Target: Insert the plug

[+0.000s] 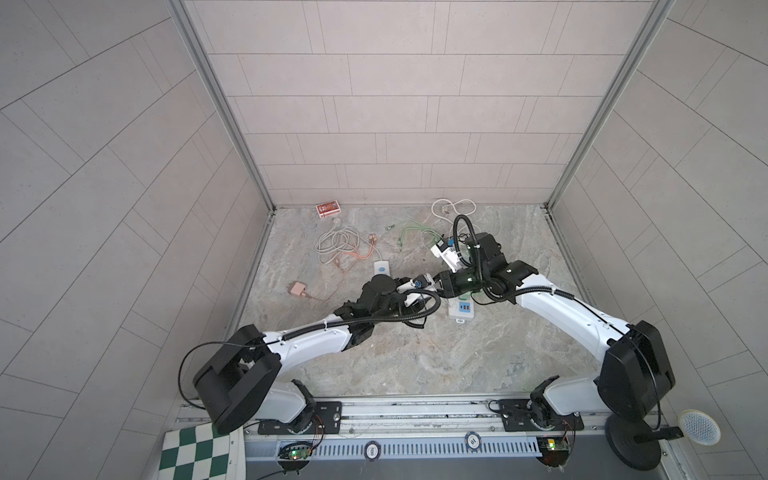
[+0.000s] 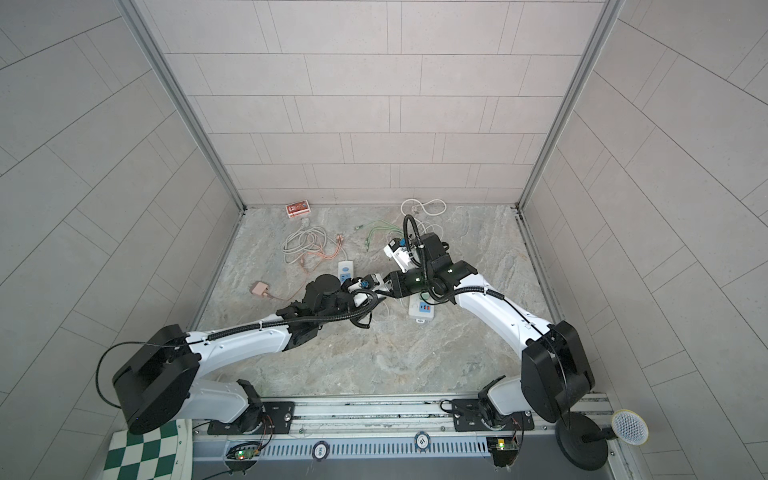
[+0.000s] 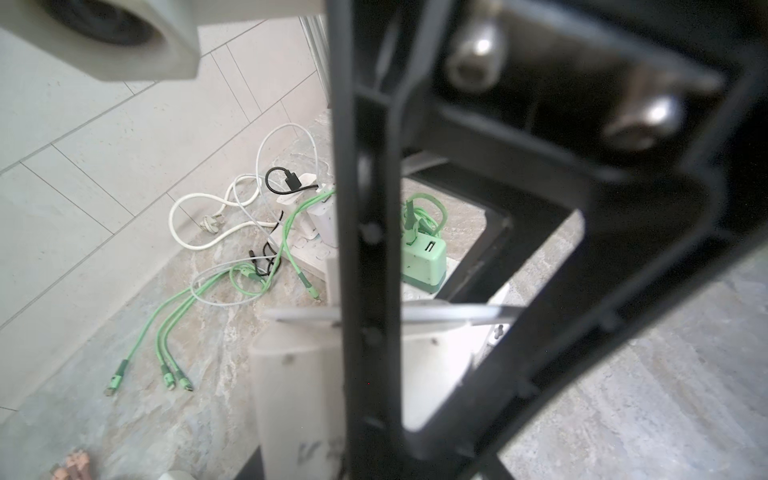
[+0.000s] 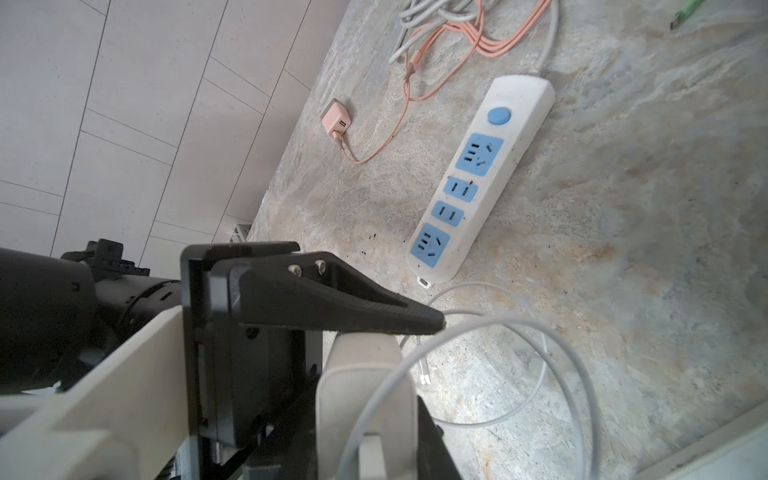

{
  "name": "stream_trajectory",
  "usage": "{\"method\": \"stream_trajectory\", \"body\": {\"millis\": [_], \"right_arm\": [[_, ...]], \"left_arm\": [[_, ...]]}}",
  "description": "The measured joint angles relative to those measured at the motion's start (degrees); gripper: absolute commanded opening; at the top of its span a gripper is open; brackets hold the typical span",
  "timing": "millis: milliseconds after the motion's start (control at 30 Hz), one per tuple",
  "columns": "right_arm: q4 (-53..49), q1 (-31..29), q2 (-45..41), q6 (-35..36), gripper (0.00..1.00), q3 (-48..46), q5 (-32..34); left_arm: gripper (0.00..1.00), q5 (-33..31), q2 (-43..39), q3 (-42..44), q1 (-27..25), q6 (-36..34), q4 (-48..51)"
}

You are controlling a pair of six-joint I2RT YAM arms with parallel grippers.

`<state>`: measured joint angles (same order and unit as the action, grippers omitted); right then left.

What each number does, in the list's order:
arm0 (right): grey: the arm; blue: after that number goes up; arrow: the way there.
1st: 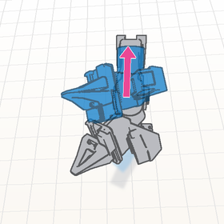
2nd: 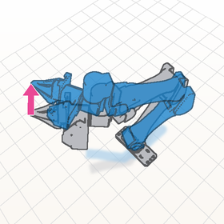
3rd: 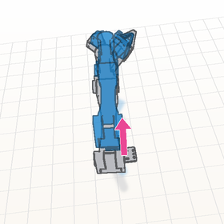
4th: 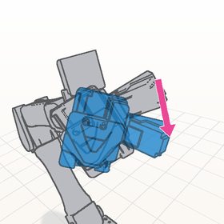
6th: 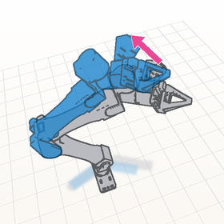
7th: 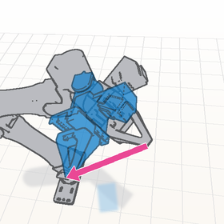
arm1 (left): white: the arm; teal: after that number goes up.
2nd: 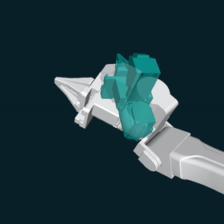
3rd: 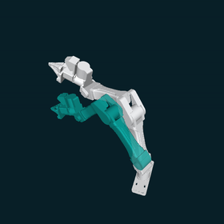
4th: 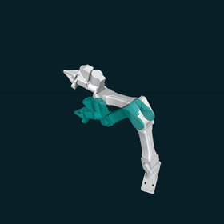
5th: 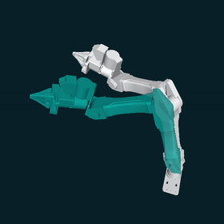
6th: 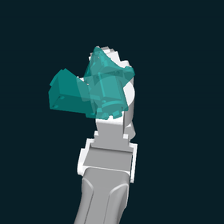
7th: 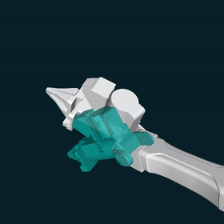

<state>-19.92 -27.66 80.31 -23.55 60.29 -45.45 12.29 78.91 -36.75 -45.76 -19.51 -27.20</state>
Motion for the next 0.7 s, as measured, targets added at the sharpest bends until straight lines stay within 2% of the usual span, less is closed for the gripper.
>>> {"method": "stream_trajectory", "body": {"millis": [67,200,467,567,700], "right_arm": [[-0.2,0.0,0.3,0.0,0.04,0.0,1.6],[-0.6,0.1,2.0,-0.2,0.02,0.3,6.7],[-1.6,0.1,9.8,-0.4,0.00,6.6,14.1],[-1.9,-1.3,12.7,0.1,0.00,9.4,17.4],[-2.0,-5.0,17.3,1.2,0.00,13.8,21.5]], "left_arm": [[0.81,-2.3,-1.2,0.9,0.0,0.9,-0.2],[0.89,-8.9,-6.7,4.0,0.0,3.2,-0.3],[0.88,-30.4,-20.3,6.3,0.0,10.8,6.7],[0.88,-37.2,-23.4,5.6,0.4,14.3,11.8],[0.86,-42.9,-24.7,4.0,1.4,20.6,18.9]]}}
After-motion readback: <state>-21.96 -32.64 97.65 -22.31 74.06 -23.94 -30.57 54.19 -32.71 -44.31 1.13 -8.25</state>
